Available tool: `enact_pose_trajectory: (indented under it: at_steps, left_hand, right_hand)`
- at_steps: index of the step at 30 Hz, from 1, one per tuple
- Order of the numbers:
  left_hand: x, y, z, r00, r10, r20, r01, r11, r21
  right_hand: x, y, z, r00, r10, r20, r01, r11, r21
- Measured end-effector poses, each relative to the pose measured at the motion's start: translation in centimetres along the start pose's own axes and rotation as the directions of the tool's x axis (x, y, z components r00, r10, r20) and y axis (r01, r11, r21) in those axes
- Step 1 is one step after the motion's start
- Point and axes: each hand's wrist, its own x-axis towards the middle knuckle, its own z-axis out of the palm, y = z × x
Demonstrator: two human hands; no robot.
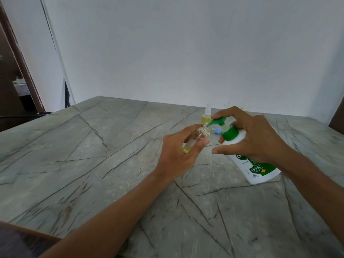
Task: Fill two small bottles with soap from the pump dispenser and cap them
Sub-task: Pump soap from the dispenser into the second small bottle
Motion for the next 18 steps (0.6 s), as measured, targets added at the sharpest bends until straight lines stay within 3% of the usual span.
enact_pose_trajectory:
  at_steps: [18]
  left_hand:
    - [-0.01, -0.11, 0.00, 1.000, 0.003, 0.000, -0.003, 1.000, 0.000]
  right_hand:
    - [0.04, -0.01, 0.11, 1.000, 0.009, 0.000, -0.009, 1.000, -0.016]
